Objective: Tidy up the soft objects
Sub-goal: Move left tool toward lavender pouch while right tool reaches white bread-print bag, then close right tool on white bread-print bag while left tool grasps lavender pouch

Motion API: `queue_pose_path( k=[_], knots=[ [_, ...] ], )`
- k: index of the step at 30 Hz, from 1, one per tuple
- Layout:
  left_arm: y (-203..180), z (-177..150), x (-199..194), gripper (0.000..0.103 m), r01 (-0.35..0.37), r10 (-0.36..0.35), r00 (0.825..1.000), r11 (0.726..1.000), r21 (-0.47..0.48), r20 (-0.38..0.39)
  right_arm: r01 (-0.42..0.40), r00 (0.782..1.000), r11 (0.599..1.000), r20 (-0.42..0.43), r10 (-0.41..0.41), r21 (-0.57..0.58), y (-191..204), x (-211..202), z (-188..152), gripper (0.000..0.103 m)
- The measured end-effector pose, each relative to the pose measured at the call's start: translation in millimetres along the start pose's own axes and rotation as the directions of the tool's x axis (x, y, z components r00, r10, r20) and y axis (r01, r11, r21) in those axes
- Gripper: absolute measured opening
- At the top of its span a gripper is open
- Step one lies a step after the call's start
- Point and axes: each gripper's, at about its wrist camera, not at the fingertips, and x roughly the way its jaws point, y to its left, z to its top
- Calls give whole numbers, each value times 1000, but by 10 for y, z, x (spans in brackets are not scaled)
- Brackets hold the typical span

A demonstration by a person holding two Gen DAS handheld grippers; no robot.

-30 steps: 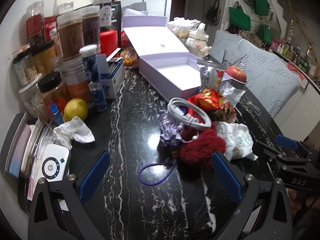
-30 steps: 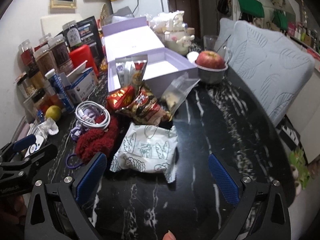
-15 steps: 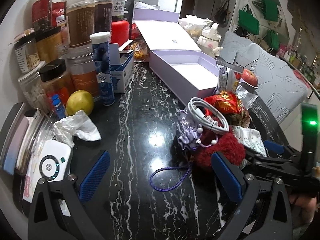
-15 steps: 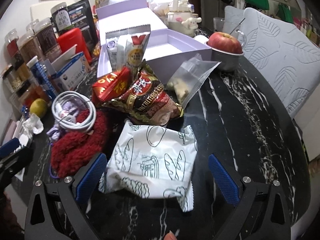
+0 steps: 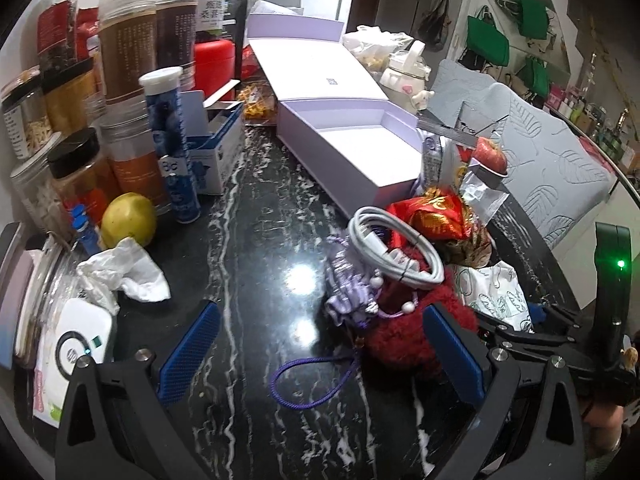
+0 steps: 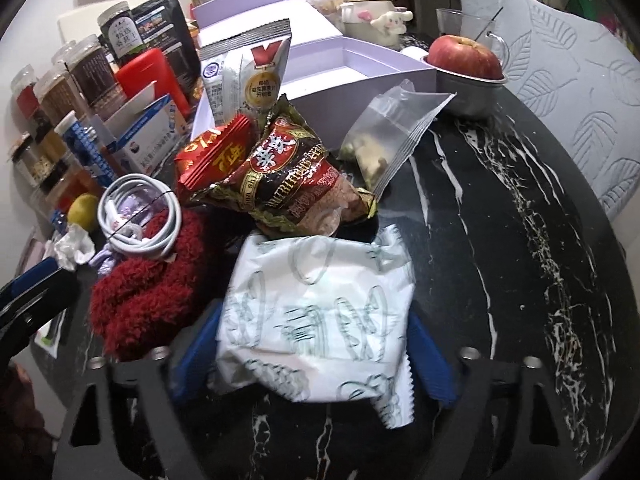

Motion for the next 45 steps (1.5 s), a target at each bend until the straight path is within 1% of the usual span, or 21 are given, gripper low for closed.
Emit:
queue_pose_path(
  k=[2, 5, 10, 14, 18, 23, 28, 31, 34, 39, 40, 42, 45],
  knots=[
    [-43, 37, 23, 103, 0, 0, 1000, 1000, 15, 7, -18, 1000, 1000, -3, 18, -3, -32, -26, -12, 76],
    [-114, 98, 66, 103, 9, -9, 1000, 999, 39, 16, -28, 1000, 1000, 1, 28, -9, -63, -76, -34, 73],
    [-252, 172, 178, 103, 29, -30, 999, 996, 89, 14, -25, 1000, 1000, -3, 25, 0, -154, -135, -49, 73],
    [-372, 207, 300, 103, 48, -48, 999, 990, 134, -5, -24, 1000, 1000, -4, 24, 8, -193, -141, -38, 73],
    [-457, 232, 432, 103, 37, -33, 999, 984, 174, -27, -26, 1000, 999, -4, 26, 19, -224, -144, -27, 73],
    [-473, 238, 562, 103, 23, -14, 999, 981, 194, -51, -36, 999, 999, -1, 36, 30, -264, -148, -30, 73],
    [-472, 237, 657, 103, 40, -24, 997, 978, 206, -80, -46, 999, 998, 1, 46, 36, -281, -149, -32, 73],
    [-469, 228, 635, 102, 47, -36, 998, 976, 211, -57, -49, 999, 998, 4, 49, 37, -289, -153, -37, 73],
    [-473, 219, 574, 90, 39, -36, 999, 974, 225, -19, -51, 999, 998, 7, 51, 37, -290, -159, -44, 73],
    [-510, 212, 531, 70, 46, -48, 999, 967, 249, -1, -49, 999, 998, 7, 49, 38, -286, -160, -47, 73],
    [-509, 210, 513, 69, 44, -47, 999, 967, 250, 7, -48, 999, 998, 7, 48, 40, -286, -165, -50, 73],
    [-504, 208, 477, 63, 42, -49, 999, 967, 251, 21, -46, 999, 998, 7, 46, 43, -286, -177, -60, 73],
    [-487, 210, 435, 61, 49, -58, 998, 968, 246, 32, -45, 999, 998, 9, 45, 50, -292, -190, -68, 73]
  ],
)
